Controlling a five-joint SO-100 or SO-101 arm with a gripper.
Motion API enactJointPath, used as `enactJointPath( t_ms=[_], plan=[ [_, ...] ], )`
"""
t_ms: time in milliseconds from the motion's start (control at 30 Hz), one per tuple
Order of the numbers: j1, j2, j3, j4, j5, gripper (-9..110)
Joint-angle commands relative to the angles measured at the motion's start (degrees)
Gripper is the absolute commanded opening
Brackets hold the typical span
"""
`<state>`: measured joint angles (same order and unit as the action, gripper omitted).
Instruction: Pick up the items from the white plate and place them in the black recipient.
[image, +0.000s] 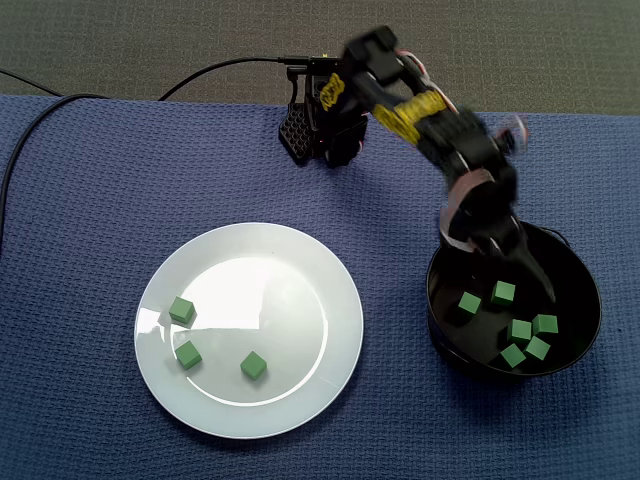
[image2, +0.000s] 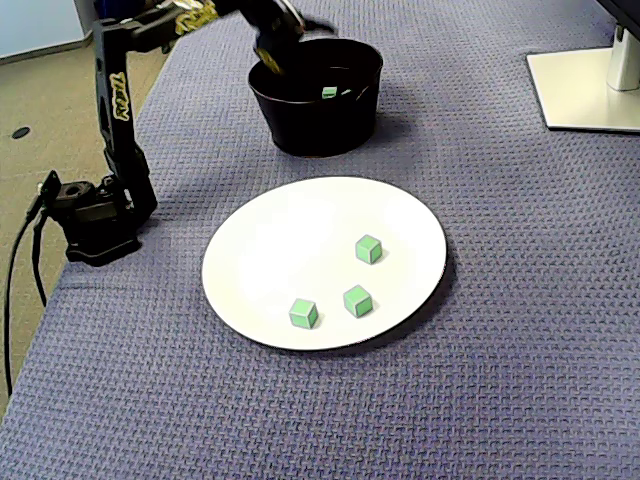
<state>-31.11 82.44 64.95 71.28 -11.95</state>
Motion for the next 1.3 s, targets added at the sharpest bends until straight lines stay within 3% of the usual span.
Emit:
enactJointPath(
  t_ms=[0, 200, 400, 667, 1267],
  plan=[
    [13.80, 13.80, -13.71, 8.53, -8.61, 46],
    [36.39, 16.61, -8.79, 6.06, -21.53, 46],
    [47.99, 7.21, 2.72, -1.41, -30.32, 44],
    [51.24, -10.63, 4.39, -13.97, -43.15, 40],
    [50.19, -20.83, 13.18, -26.98, -46.67, 31]
  ],
)
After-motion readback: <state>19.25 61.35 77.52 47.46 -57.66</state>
